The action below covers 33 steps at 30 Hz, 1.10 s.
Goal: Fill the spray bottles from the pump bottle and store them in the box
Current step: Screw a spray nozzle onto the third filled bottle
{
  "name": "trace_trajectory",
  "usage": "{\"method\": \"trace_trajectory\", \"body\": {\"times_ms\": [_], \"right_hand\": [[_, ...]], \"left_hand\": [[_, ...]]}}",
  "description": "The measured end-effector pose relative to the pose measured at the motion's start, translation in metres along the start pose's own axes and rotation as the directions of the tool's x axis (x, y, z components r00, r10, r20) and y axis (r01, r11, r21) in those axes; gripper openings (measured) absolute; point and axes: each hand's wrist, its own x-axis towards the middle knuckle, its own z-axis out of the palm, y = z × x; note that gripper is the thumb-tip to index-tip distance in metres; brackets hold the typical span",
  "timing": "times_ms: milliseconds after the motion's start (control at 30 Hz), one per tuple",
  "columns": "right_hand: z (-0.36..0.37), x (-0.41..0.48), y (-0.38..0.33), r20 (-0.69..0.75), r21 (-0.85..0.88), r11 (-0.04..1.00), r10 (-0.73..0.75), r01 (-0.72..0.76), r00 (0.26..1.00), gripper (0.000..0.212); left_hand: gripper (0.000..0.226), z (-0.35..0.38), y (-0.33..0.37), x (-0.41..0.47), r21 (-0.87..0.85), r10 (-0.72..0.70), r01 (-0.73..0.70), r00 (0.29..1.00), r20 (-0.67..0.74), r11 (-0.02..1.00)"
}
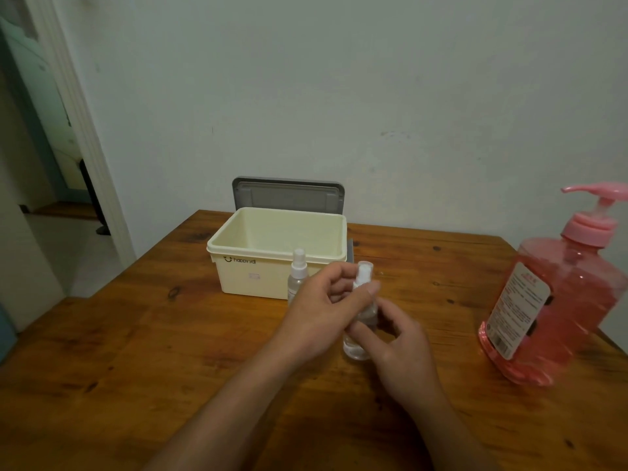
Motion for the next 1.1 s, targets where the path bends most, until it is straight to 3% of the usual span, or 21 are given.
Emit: {"method": "trace_trajectory", "body": {"times_ms": [133, 400, 600, 733, 933, 1100], "right_hand": [[0.0010, -0.0011, 0.0011, 0.010, 0.004, 1.000, -0.009, 0.009, 1.000, 0.033], [-0.0002, 0.0002, 0.0010, 0.012, -0.001, 1.000, -0.028, 0.028, 1.000, 0.025], [-0.0003, -0.0002, 0.0018, 0.025, 0.037, 0.999, -0.020, 0.019, 0.999, 0.030], [-0.0005, 0.0001, 0.0005, 0.015, 0.054, 0.998, -0.046, 0.045, 0.999, 0.048], [-0.0003, 0.0004, 0.0007, 0.005, 0.031, 0.998, -0.058, 0.058, 0.998, 0.035], [0.0012, -0.0005, 0.0010, -0.003, 0.033, 0.997, -0.064, 0.064, 0.998, 0.044]], "left_hand": [[0.026, 0.0001, -0.0012, 0.0019, 0.013, 0.021, -0.020, 0.997, -0.078, 1.000], [0.027, -0.0006, -0.0032, -0.0014, -0.024, 0.015, -0.015, 1.000, 0.011, 1.000], [0.022, 0.0015, -0.0006, 0.0020, 0.084, 0.054, -0.047, 0.995, -0.082, 0.995], [0.029, 0.0007, -0.0018, -0.0005, 0.043, 0.055, -0.053, 0.997, -0.053, 0.998], [0.036, 0.0054, -0.0001, -0.0028, 0.014, 0.019, -0.018, 0.998, -0.052, 1.000], [0.027, 0.0013, -0.0008, 0.0000, 0.080, 0.058, -0.051, 0.995, -0.084, 0.995]]}}
